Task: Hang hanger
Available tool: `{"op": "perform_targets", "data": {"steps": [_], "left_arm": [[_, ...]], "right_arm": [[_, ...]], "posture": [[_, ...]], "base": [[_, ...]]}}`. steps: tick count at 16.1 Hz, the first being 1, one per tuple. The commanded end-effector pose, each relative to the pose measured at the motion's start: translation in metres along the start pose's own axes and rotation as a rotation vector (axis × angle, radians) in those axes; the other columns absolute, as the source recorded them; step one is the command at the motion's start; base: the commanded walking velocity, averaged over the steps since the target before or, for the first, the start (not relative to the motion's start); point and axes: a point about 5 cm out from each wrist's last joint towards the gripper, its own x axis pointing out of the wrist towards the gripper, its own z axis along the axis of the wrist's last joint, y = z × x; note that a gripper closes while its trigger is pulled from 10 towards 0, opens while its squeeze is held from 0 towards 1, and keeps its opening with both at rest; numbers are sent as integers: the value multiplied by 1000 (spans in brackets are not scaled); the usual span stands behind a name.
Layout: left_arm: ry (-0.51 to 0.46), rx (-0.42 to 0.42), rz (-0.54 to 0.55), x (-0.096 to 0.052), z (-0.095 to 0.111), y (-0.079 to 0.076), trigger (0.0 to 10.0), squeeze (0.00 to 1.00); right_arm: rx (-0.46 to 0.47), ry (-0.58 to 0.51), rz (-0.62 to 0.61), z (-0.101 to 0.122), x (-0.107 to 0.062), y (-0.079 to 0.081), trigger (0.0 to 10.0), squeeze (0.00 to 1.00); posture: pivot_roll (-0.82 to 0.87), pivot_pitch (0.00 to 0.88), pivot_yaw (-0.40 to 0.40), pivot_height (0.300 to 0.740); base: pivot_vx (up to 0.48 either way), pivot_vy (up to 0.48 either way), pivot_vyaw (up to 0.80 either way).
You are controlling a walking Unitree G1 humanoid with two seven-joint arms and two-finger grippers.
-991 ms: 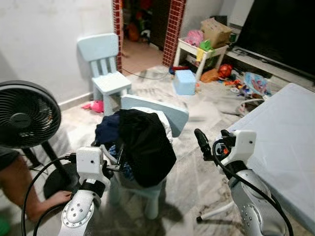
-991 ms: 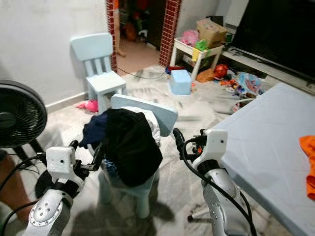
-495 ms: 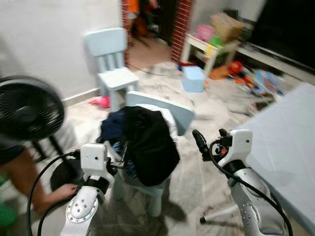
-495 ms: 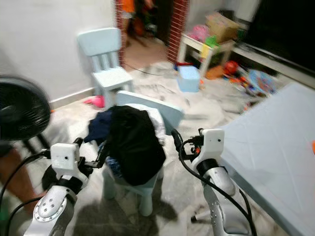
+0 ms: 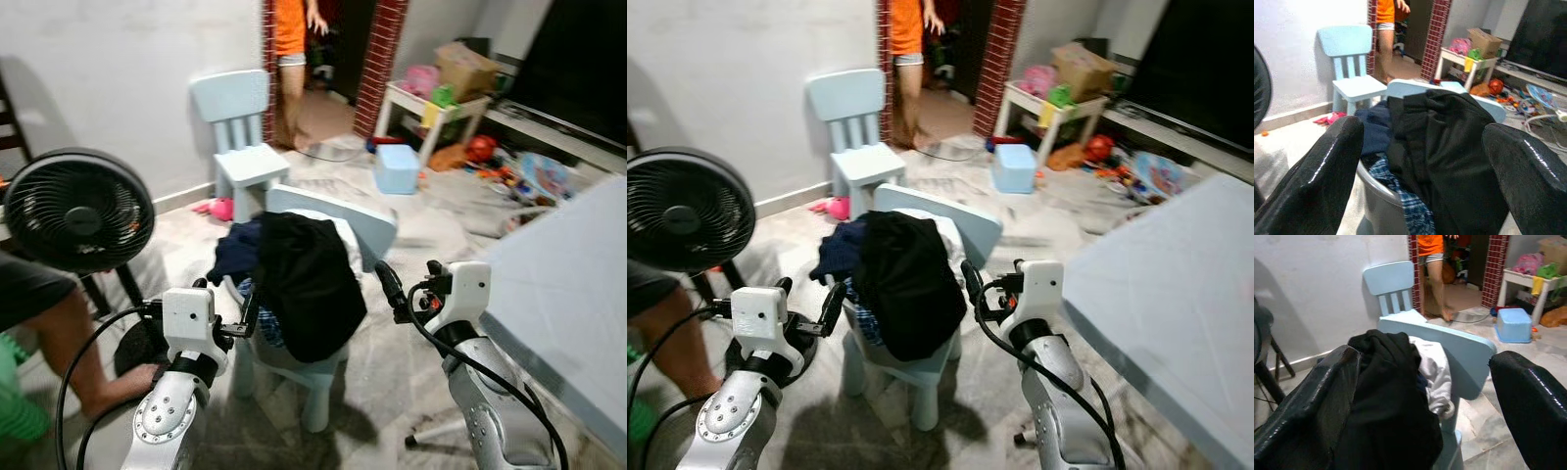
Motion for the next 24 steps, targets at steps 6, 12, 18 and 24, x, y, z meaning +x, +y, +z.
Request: {"op": "perform_targets", "data": {"steps": [6, 12, 18, 24], "left_arm": [[-12, 2, 18, 4, 1, 0, 10000, 0], [-24, -16, 19, 5, 2, 0, 10000, 0], [-21, -22, 13, 5, 0, -2, 10000, 0], [-23, -28, 10, 6, -1, -4, 10000, 0]], "right_arm": [[-37, -29, -8, 7, 2, -6, 10000, 0], [-46, -25, -6, 6, 1, -6, 10000, 0], [-50, -25, -3, 6, 1, -5, 10000, 0], [-54, -22, -1, 5, 0, -6, 10000, 0]], "posture": [[-30, 0, -74, 740], [-35, 0, -76, 740], [-40, 0, -76, 740], [-45, 0, -79, 740]], "base": [[0, 0, 0], [121, 0, 0], [284, 0, 0], [248, 0, 0]]}}
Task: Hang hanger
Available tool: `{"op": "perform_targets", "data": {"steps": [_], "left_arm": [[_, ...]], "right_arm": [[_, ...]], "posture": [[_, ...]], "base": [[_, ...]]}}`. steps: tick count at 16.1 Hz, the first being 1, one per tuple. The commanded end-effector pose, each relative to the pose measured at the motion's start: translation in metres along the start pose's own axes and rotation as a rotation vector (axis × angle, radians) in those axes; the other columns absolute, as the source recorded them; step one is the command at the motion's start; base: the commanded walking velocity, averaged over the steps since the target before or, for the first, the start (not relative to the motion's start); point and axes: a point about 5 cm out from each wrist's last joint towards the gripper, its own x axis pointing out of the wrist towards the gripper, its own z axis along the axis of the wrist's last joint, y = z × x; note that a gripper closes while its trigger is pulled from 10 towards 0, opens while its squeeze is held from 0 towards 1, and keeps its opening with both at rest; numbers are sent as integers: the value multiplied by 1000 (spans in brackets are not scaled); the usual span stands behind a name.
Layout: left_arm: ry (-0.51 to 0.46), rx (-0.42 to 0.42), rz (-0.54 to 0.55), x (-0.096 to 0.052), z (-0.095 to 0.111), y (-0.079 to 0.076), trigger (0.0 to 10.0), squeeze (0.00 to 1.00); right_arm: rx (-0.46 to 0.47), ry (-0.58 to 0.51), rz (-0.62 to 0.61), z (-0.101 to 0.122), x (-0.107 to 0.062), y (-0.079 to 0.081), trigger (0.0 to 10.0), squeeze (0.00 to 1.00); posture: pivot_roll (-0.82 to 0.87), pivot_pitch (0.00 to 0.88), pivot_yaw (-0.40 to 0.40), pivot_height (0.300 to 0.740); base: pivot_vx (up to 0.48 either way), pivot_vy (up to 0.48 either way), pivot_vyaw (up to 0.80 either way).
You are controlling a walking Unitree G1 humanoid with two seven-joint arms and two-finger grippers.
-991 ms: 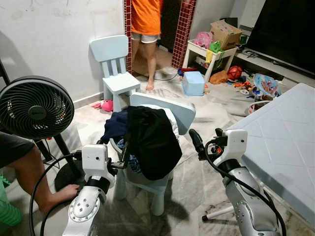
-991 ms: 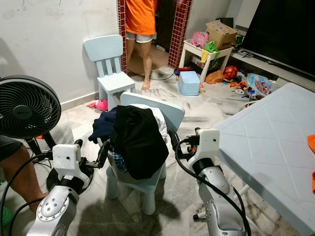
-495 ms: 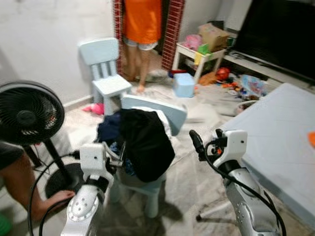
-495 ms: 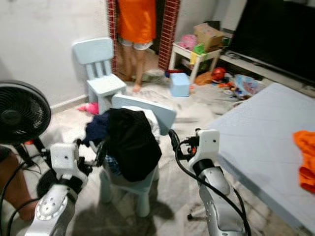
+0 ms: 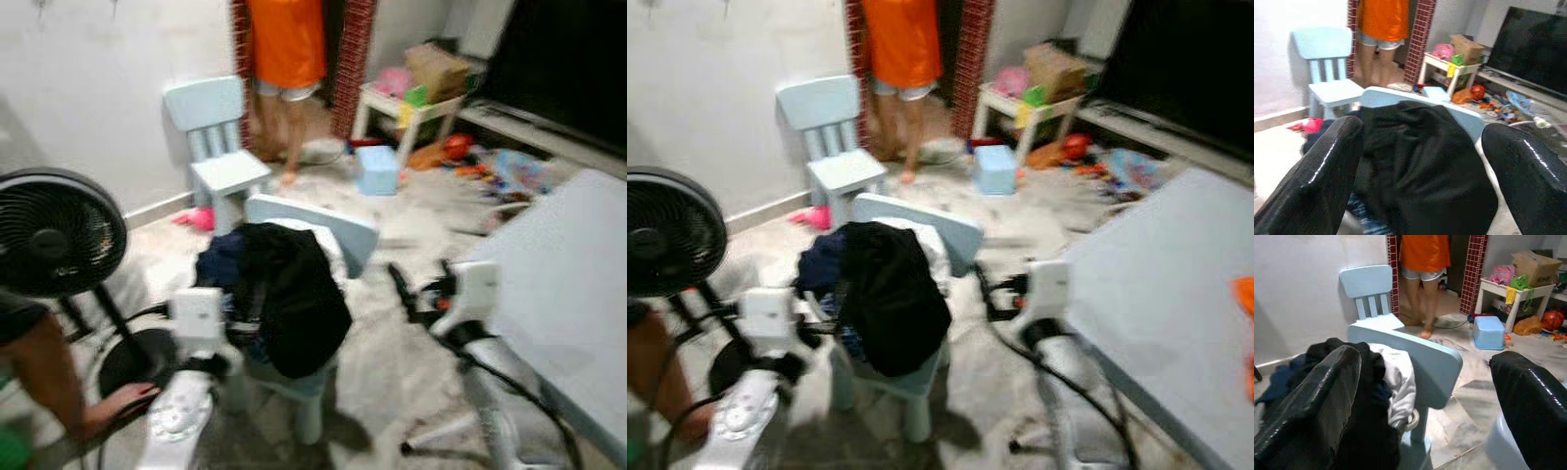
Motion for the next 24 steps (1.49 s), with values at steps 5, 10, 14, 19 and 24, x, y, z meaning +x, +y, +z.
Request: {"op": "perform_targets", "data": {"steps": [5, 10, 14, 19, 24], "left_arm": [[19, 24, 47, 0, -2, 7, 10000, 0], [10, 23, 43, 7, -1, 5, 10000, 0], [2, 4, 20, 8, 0, 1, 10000, 0], [-18, 101, 36, 0, -2, 15, 10000, 0], [-19, 105, 36, -4, 0, 21, 10000, 0]], "right_arm": [[6, -4, 27, 1, 1, 7, 10000, 0], [-31, -12, 45, 5, 4, 9, 10000, 0], [-19, -12, 24, 6, 5, 4, 10000, 0], [-47, -48, -28, 5, 3, -3, 10000, 0], [-176, -74, -97, 0, 4, -18, 10000, 0]], "posture": [[-50, 0, -80, 740], [-60, 0, -80, 740], [-66, 0, -81, 740], [-57, 0, -70, 740], [-46, 0, -62, 740]], "base": [[0, 0, 0], [0, 0, 576], [0, 0, 125], [0, 0, 0], [0, 0, 0]]}}
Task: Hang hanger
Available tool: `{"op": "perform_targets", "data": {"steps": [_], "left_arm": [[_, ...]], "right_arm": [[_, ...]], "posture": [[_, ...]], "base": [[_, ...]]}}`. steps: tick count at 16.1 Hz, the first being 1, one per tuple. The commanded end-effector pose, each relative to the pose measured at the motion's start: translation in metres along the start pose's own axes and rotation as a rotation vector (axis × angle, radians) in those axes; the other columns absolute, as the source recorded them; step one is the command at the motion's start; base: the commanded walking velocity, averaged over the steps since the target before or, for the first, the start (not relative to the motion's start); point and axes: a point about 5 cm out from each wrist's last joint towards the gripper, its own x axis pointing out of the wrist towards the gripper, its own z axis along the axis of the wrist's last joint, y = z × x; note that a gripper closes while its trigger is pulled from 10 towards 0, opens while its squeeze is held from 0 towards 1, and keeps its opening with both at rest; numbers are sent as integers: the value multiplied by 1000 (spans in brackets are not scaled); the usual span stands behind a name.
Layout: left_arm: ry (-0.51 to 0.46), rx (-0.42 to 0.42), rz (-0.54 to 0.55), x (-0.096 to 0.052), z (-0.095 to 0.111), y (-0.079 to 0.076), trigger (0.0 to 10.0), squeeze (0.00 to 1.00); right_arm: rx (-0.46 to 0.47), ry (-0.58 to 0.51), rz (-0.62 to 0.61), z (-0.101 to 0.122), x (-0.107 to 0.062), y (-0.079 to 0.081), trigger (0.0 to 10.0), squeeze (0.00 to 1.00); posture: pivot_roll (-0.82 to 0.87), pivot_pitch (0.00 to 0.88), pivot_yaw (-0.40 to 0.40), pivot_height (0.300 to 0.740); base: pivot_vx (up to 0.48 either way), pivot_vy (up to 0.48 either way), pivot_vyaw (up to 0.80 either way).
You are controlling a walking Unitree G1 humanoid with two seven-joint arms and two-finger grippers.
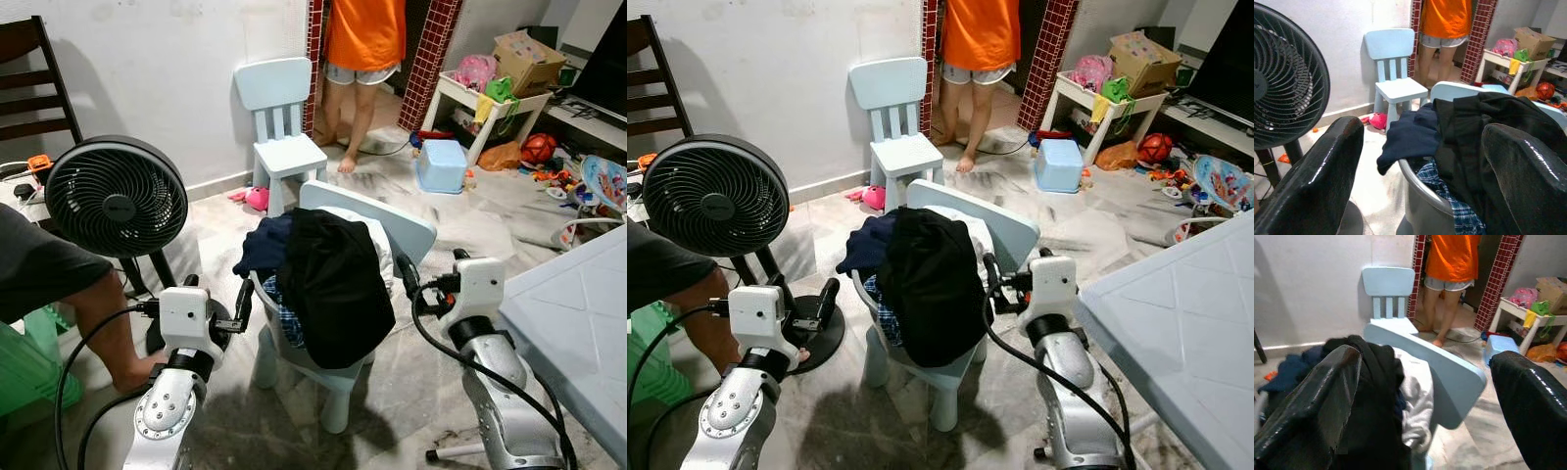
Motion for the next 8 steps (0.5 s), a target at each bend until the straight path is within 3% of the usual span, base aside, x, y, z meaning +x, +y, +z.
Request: {"op": "perform_targets", "data": {"steps": [1, 5, 8], "left_arm": [[-4, 4, -9, -5, 2, 1, 10000, 0], [10, 5, 20, -12, -1, 12, 10000, 0], [-2, -24, -41, -10, 1, 3, 10000, 0]], "right_arm": [[-28, -10, -20, 0, 1, -11, 10000, 0], [-65, -6, -34, -2, 2, -33, 10000, 0], [-71, -7, -5, -2, 3, -32, 10000, 0]], "posture": [[-44, 0, -62, 740], [-38, 0, -69, 740], [-43, 0, -73, 740]], "base": [[0, 0, 0], [0, 0, 0], [0, 0, 0]]}}
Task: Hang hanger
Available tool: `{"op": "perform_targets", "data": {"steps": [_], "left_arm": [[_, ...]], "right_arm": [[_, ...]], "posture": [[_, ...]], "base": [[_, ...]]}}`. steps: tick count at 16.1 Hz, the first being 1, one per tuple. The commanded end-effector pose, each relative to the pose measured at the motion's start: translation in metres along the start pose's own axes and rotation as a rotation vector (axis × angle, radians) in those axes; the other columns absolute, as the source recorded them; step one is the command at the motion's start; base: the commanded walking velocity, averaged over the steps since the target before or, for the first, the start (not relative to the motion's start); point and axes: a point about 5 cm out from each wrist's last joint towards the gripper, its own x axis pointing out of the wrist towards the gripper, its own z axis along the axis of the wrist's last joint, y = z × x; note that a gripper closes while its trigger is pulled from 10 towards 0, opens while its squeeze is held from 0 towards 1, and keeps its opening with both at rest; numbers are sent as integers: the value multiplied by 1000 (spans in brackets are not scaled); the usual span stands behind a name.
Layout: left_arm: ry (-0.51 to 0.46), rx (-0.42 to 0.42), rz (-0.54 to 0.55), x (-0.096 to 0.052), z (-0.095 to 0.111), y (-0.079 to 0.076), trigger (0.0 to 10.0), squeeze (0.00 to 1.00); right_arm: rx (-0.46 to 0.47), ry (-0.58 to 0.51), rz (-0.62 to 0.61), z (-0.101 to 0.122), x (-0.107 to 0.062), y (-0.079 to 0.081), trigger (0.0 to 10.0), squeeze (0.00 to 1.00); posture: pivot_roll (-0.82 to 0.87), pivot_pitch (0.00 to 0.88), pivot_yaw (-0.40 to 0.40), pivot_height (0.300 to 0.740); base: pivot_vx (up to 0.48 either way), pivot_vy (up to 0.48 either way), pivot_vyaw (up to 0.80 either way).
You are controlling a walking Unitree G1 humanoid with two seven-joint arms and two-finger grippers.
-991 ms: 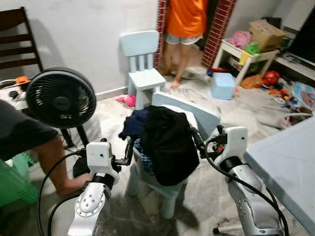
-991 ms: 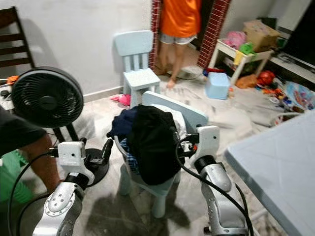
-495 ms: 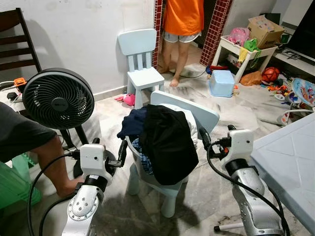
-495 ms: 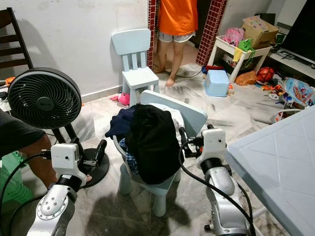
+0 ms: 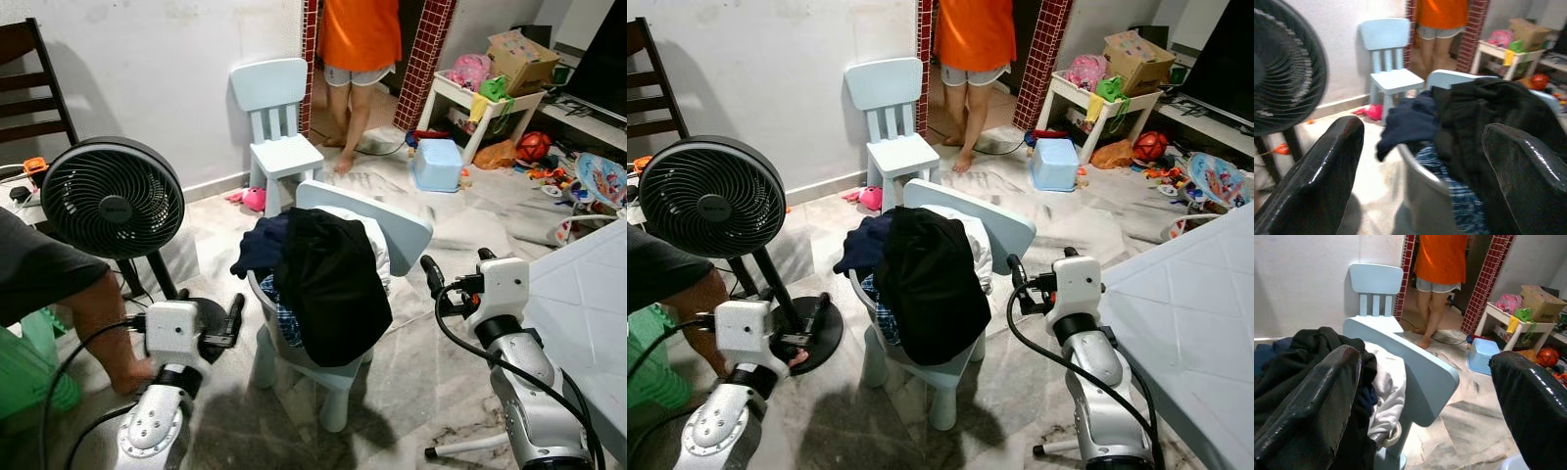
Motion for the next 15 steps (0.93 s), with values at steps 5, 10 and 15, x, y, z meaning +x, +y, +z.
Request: {"op": "perform_targets", "data": {"steps": [5, 10, 15], "left_arm": [[-46, -23, -57, 4, 10, -9, 10000, 0], [-42, -29, -69, 4, 9, -11, 10000, 0], [-39, -29, -73, 4, 8, -11, 10000, 0]], "right_arm": [[-5, -10, 22, 1, 2, 0, 10000, 0], [23, 0, 43, 0, 2, 4, 10000, 0], [49, 12, 44, -1, 2, 5, 10000, 0]], "posture": [[-43, 0, -77, 740], [-45, 0, -80, 740], [-46, 0, -79, 740]], "base": [[55, 0, 0], [286, 0, 0], [293, 0, 0]]}}
